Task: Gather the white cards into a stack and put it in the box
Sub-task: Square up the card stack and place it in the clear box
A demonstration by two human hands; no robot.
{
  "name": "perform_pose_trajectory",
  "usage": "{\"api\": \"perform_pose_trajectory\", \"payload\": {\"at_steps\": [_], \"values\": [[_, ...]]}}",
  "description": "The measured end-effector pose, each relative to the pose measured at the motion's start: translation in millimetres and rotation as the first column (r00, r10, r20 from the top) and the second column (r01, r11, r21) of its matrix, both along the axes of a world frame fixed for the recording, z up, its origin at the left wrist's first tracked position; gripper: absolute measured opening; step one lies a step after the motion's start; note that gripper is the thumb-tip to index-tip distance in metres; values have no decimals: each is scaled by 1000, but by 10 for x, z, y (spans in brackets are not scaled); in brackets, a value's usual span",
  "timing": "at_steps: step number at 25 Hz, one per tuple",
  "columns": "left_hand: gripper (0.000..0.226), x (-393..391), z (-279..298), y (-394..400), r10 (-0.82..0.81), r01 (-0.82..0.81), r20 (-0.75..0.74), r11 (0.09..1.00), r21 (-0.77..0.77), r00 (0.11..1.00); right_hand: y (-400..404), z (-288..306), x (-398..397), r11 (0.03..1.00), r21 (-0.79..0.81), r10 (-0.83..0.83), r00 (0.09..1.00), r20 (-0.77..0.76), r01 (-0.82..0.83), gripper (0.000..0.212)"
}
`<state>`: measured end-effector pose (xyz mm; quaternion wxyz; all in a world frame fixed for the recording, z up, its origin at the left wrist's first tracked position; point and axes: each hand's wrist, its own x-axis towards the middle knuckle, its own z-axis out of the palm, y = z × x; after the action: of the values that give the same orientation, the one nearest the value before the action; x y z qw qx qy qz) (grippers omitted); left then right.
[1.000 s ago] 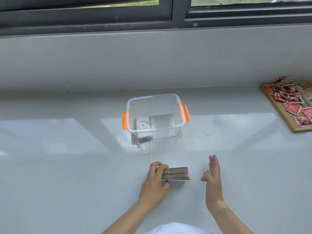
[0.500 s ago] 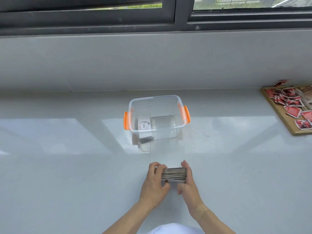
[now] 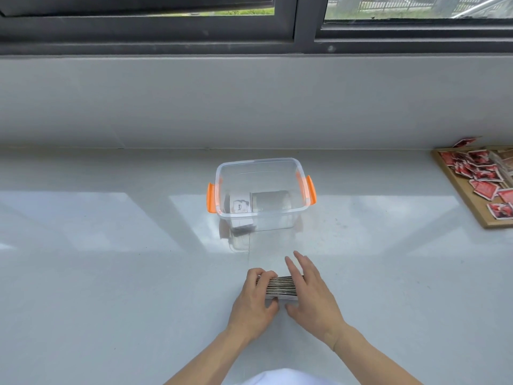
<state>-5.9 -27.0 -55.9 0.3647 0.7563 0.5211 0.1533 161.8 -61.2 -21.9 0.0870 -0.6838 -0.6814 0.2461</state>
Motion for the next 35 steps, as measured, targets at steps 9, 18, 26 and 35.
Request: {"api": "perform_pose_trajectory", "payload": {"at_steps": [9,18,26,35], "values": [[43,-85,168,102,39,-26,121,993,-111,992,199,49,-83,993,51,98,987,128,-105,32],[48,-35,865,193,-14,22,360,1000,-18,933,110,266,-97,956,-147,-289,725,-625,254,37],[49,-16,792,140,-68,54,207,996,72,976,19,240,-120,940,-145,-336,755,-563,309,37],[56,-28,720,100,-83,63,188,992,107,979,-8,163,-135,944,-140,-326,787,-524,297,33]]}}
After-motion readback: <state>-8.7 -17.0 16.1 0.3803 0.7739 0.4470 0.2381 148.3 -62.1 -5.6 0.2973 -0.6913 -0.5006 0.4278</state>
